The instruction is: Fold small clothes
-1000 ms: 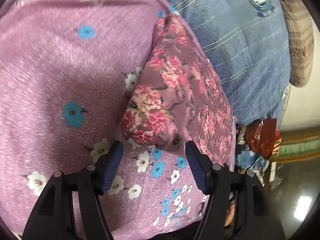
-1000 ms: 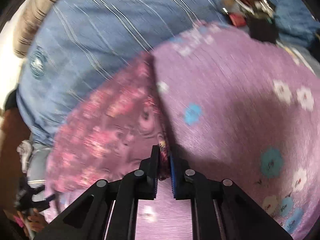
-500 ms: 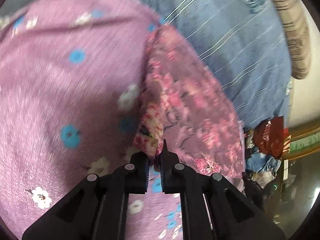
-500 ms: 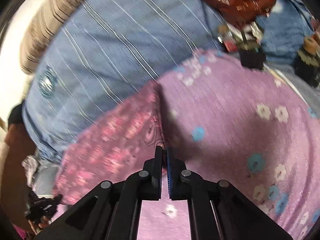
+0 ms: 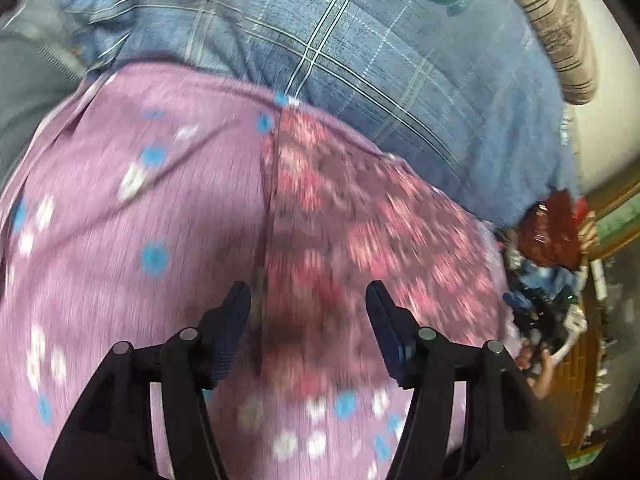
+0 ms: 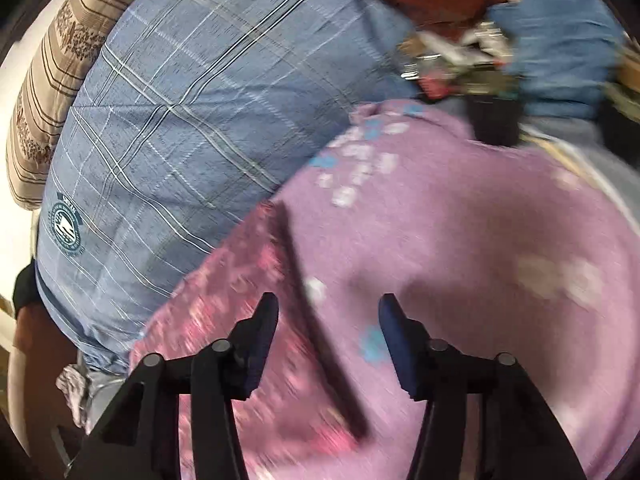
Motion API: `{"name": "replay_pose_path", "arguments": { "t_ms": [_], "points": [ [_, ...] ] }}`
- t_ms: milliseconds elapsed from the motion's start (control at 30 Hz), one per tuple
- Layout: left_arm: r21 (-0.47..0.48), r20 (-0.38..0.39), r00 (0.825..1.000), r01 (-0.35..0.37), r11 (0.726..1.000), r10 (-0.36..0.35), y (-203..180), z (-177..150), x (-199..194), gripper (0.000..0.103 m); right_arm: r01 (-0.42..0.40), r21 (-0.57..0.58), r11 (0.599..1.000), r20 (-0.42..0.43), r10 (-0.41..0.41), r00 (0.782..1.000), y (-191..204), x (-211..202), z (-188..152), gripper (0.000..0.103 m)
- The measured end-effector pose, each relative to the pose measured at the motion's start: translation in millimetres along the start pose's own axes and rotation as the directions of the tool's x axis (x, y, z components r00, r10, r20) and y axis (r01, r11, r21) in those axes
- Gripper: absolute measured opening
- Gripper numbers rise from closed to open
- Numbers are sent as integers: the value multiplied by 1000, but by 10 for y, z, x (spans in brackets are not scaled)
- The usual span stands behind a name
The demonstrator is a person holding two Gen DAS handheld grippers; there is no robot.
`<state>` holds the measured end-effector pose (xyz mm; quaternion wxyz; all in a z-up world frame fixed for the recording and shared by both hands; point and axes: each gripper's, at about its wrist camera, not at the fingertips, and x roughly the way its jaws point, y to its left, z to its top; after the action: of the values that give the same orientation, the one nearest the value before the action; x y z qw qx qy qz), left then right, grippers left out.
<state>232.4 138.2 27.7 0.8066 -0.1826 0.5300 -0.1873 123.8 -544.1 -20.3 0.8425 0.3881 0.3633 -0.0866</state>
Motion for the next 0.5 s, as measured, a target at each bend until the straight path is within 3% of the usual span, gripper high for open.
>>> {"name": "replay_pose_path", "arguments": {
  "t_ms": [167, 233, 300, 367, 433, 500],
  "points": [
    [-66, -138, 985, -109, 992, 100, -31, 494, 752, 59, -36, -1, 999, -92, 36, 995, 328, 749, 229, 56],
    [-135, -179, 980, -115, 984, 90, 18, 591, 977, 59, -21, 4, 1000, -135, 21, 991, 410, 1040, 302, 52],
    [-158, -164, 983, -111, 981, 85, 28, 632, 1077, 58, -56, -25, 998, -158, 51, 986, 507, 1155, 295, 6],
    [-146, -137, 983, -138, 980, 118, 16, 657, 1128, 57, -32, -117, 993, -101, 20, 995, 668, 1106, 296, 6],
    [-120, -102, 983, -161, 980, 149, -1, 669, 1164, 57, -47, -122, 991, -56, 40, 998, 642, 1055, 295, 6],
    [-119, -112, 981, -170, 978, 156, -12, 680, 1144, 57, 51, -121, 991, -106, -64, 992, 548, 1207, 289, 6]
  ]
}}
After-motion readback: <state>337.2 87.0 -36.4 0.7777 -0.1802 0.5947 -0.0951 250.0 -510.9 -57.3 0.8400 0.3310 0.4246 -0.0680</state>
